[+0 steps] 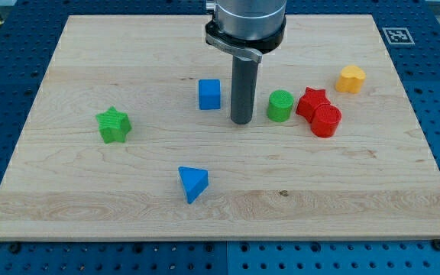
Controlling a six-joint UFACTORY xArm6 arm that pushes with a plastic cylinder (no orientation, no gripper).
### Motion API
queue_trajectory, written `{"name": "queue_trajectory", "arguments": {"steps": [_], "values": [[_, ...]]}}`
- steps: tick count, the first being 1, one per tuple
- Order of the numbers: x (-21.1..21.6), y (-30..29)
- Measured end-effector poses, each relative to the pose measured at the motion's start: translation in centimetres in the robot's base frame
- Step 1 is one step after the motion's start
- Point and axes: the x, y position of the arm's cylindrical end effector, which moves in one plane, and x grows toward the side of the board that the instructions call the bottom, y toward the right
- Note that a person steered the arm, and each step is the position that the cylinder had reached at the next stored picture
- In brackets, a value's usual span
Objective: Keep the arm in between the green star and blue cube
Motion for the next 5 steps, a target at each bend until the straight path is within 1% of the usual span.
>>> {"name": "queue_trajectory", "arguments": {"steps": [2, 5], "values": [[0.6, -2.4], [-0.1, -10.5]]}}
